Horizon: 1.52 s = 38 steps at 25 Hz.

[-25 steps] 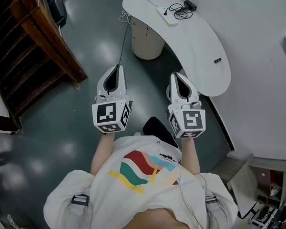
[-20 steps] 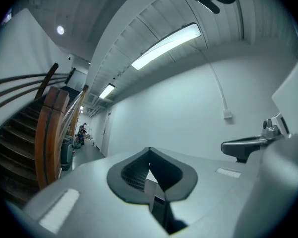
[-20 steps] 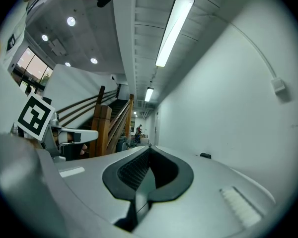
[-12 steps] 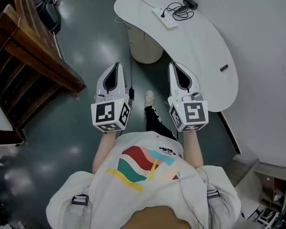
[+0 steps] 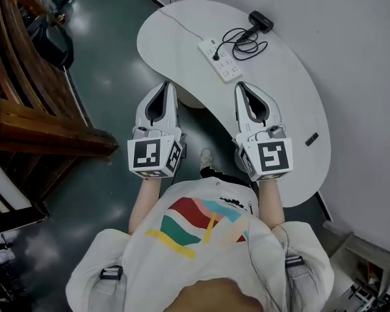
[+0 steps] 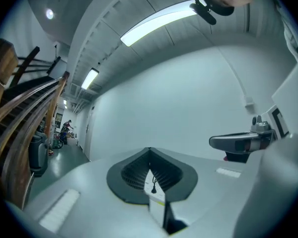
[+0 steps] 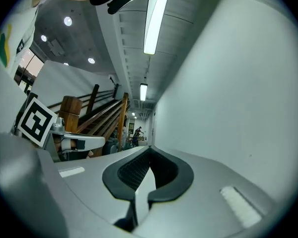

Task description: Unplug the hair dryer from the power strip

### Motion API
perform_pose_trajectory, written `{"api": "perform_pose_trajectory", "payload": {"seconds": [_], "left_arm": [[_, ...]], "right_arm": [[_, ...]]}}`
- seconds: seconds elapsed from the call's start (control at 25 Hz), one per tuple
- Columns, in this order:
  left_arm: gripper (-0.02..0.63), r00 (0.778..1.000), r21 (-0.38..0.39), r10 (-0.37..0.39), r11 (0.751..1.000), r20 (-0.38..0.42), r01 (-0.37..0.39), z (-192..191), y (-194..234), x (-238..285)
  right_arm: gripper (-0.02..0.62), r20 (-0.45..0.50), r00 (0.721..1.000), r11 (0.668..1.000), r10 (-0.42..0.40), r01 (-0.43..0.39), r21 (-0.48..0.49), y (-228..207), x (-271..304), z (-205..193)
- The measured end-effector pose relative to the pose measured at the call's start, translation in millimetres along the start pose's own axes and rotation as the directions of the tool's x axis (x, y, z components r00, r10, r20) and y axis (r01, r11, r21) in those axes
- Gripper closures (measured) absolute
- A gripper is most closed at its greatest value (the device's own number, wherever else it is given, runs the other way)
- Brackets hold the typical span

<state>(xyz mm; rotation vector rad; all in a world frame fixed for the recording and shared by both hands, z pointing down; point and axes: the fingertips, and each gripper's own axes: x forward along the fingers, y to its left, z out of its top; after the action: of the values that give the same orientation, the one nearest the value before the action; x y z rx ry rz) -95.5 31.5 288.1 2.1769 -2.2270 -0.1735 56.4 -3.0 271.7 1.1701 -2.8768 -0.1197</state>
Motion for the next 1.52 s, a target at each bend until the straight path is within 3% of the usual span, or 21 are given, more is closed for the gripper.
{"api": "perform_pose_trajectory", "payload": {"seconds": [0.24,0.48,0.88,1.0,1.04,1.2,1.28,1.4,1.52], "left_arm": [[0.606,0.999,0.007,0.013,1.000,-0.035,-0.013,0,20,60],[0.606,1.000,0.006,0.010,1.000,-0.014,-0.010,1,29,99],[0.606,0.993,0.043,-0.101,0.994,-0.067,0.104,-11,39,166],[0.592,0.971,0.077,-0.213,0.972,-0.105,0.221,-25,27,182],[0.493,0.956,0.073,-0.260,0.960,-0.136,0.271,-34,22,188],[0.383,0.878,0.027,-0.405,0.905,-0.256,0.425,-74,5,207],[0.313,0.798,0.012,-0.491,0.849,-0.350,0.528,-104,-9,212],[0.291,0.651,-0.003,-0.563,0.758,-0.509,0.652,-159,-27,216],[0.293,0.543,-0.018,-0.555,0.709,-0.630,0.705,-204,-33,224]], "right_arm": [[0.581,-0.044,0.999,0.999,0.016,-0.014,0.035,-29,61,-9],[0.581,-0.050,0.999,0.999,0.001,0.002,0.050,-40,91,-15],[0.581,-0.070,0.995,0.995,-0.074,0.079,0.058,-63,135,-19],[0.581,-0.084,0.992,0.993,-0.092,0.098,0.067,-67,143,-27],[0.581,-0.092,0.991,0.992,-0.098,0.104,0.067,-68,145,-30],[0.581,-0.129,0.984,0.989,-0.120,0.130,0.072,-74,151,-42],[0.581,-0.141,0.980,0.986,-0.137,0.149,0.077,-76,153,-46],[0.581,-0.173,0.973,0.983,-0.152,0.167,0.075,-79,154,-54],[0.581,-0.206,0.966,0.983,-0.157,0.173,0.064,-82,156,-60]]}}
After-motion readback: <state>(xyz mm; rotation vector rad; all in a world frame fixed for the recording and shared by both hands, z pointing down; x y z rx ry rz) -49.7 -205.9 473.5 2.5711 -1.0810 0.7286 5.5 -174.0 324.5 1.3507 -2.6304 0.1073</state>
